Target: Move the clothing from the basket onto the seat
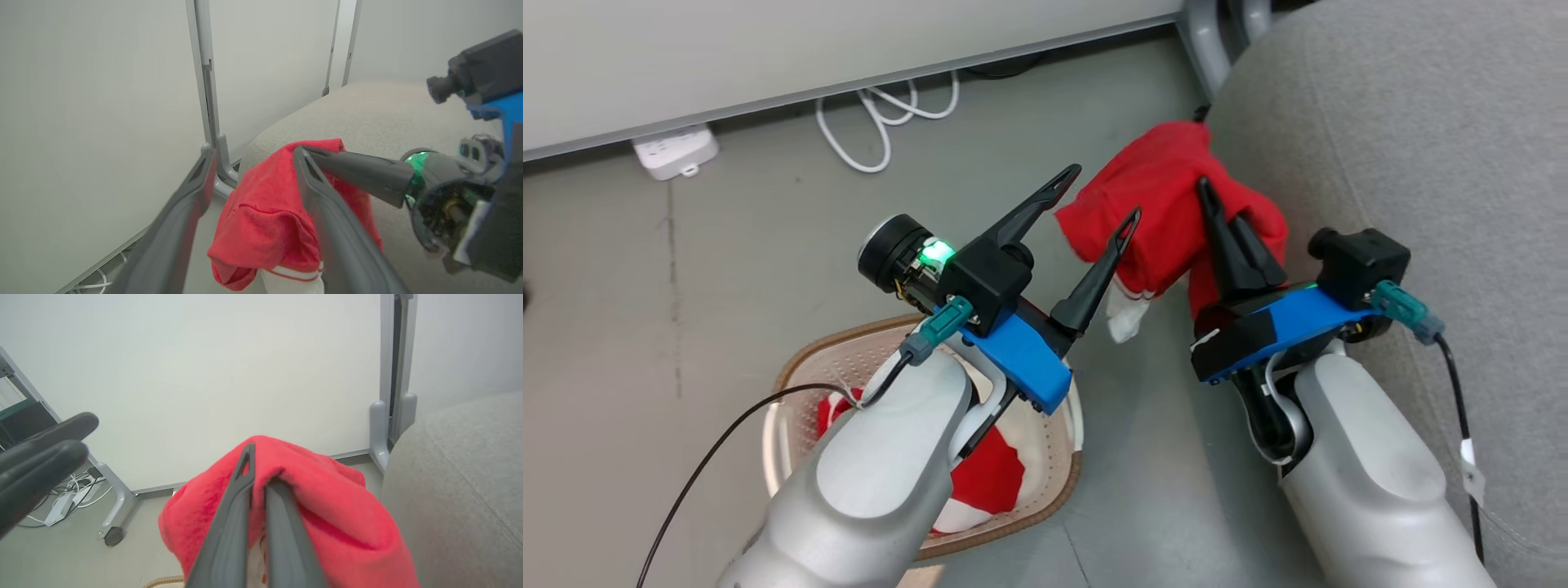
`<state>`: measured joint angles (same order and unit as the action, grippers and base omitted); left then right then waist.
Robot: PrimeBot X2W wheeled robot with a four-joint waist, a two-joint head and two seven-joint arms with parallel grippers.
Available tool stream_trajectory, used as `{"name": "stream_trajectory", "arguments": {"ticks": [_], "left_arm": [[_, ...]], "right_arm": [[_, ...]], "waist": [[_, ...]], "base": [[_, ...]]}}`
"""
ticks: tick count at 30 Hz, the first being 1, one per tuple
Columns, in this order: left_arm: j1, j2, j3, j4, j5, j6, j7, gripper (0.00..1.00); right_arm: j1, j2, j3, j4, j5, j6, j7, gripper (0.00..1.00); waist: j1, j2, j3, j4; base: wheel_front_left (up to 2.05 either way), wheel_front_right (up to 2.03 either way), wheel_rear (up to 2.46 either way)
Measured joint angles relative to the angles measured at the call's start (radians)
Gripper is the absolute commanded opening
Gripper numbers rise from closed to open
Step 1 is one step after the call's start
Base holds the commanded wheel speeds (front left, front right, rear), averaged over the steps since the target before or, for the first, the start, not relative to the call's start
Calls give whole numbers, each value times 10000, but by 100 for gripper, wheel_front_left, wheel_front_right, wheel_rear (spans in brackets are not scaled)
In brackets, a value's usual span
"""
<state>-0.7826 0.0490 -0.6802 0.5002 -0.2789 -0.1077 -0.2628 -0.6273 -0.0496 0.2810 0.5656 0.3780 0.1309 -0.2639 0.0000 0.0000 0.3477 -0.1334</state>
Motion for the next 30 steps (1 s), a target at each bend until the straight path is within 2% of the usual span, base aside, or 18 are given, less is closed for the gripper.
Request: {"name": "stream_trajectory", "arguments": {"ticks": [16, 30], "left_arm": [[249, 10, -447, 282, 265, -155, 2, 100], [441, 48, -924, 385, 259, -186, 2, 100]], "right_arm": [[1188, -8, -2178, -1177, -437, 2, 2, 0], [2358, -8, -2993, -1975, -512, 2, 4, 0]], "waist": [[0, 0, 151, -1894], [0, 0, 170, -3142]], "base": [[0, 0, 0], [0, 0, 0]]}}
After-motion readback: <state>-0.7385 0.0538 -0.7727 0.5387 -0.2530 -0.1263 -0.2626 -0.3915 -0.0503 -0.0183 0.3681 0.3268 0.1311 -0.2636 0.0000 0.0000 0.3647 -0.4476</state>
